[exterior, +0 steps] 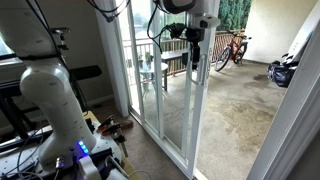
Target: Slide the door to the right
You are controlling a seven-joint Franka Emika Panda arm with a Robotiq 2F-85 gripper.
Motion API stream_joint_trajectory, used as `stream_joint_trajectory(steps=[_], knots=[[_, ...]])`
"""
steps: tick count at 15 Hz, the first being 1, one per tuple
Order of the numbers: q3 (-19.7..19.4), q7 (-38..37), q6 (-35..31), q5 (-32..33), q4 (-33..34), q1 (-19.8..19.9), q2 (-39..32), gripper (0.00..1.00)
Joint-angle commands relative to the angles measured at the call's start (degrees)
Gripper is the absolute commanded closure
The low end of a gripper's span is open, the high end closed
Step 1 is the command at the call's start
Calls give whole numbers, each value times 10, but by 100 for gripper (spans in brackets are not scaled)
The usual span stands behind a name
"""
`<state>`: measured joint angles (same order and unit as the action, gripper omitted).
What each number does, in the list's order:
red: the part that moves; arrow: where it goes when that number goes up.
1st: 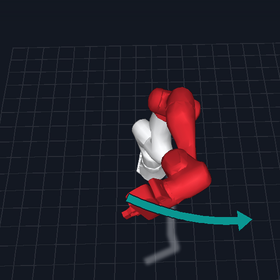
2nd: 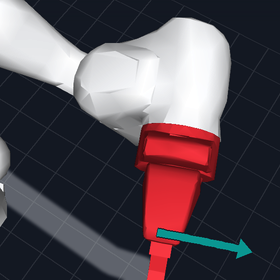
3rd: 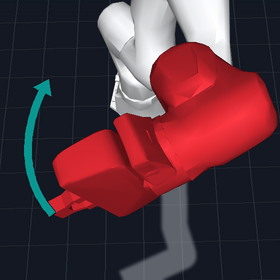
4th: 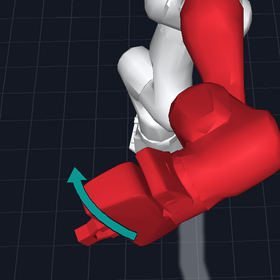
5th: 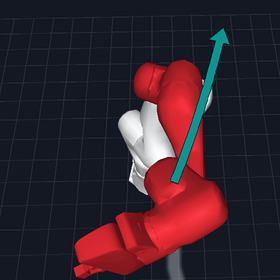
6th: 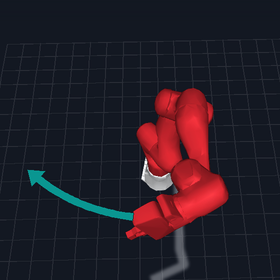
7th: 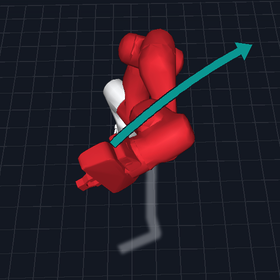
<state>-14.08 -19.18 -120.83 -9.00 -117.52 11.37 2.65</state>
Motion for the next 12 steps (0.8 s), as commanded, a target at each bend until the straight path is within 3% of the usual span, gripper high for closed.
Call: stream_joint_trajectory(steps=[1,12], knots=[[3,6,1,0,-6,9,1,0],[26,-2,-11,-6,-14,-4,20,0]])
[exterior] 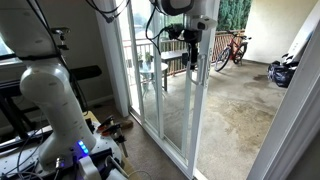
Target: Slide the door to the right
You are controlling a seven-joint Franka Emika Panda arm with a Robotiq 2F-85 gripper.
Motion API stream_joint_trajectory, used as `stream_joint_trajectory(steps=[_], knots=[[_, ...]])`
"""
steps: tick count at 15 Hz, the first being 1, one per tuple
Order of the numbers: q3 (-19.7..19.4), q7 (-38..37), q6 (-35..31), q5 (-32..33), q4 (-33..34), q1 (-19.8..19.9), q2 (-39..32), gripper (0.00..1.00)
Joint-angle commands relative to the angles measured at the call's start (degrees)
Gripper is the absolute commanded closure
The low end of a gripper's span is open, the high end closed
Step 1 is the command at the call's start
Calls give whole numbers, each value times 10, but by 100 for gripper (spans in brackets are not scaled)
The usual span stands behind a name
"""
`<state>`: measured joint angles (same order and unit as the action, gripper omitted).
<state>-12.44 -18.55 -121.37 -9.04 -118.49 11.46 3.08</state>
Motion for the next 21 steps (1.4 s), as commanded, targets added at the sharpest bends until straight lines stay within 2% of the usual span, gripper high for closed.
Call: stream_joint_trajectory(steps=[1,9,15,21], knots=[[11,-2,-12,-11,-2,-6,15,0],[-4,12,-4,-47,77,6,-26,0],[-8,2,-2,-45,123,9,-85,0],[-7,23,26,-41,113,9,-75,0]])
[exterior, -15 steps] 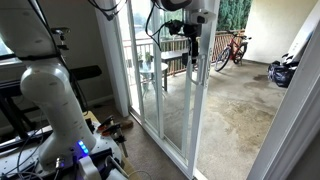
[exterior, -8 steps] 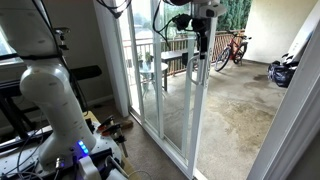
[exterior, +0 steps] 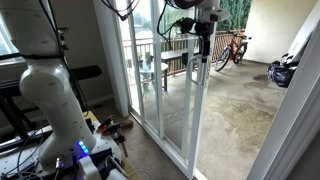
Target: Slide the door to the right
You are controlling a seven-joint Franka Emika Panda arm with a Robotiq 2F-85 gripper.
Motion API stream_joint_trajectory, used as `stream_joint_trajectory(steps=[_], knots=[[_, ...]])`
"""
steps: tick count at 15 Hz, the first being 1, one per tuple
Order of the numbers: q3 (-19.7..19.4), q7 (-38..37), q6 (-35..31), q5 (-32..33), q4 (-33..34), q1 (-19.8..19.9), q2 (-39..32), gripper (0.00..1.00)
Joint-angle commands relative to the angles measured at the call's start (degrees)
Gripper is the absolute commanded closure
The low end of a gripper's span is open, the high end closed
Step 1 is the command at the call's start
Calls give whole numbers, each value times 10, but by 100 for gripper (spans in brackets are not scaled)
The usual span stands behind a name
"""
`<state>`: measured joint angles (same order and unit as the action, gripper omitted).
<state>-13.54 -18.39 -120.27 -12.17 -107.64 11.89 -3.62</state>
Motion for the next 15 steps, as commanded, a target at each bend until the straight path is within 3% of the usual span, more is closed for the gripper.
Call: stream_joint_trajectory(steps=[1,15], knots=[[4,28,21,-9,1,4,-4,0],[1,33,62,-3,44,10,-56,0]])
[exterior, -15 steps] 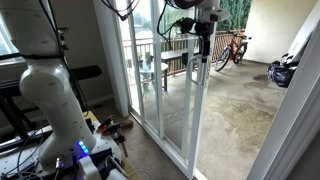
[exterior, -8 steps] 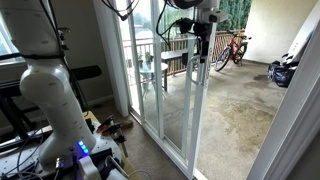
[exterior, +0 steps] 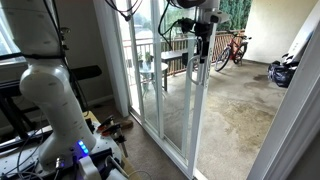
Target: Slide the door to the right
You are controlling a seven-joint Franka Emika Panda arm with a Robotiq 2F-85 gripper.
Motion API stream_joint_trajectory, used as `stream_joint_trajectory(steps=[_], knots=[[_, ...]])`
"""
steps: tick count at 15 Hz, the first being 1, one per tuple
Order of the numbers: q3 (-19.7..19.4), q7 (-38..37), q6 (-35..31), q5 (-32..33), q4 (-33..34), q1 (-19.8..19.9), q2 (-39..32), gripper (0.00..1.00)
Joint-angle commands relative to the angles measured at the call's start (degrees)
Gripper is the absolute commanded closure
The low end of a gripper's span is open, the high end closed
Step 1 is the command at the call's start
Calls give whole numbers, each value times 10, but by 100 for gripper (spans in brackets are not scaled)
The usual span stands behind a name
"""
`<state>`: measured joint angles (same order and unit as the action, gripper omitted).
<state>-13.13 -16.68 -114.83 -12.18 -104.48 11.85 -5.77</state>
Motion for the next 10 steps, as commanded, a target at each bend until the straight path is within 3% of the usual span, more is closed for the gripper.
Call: stream_joint_trajectory(steps=[1,10], knots=[[-2,15,7,-2,13,10,-37,0],[-9,15,0,2,27,18,-56,0]])
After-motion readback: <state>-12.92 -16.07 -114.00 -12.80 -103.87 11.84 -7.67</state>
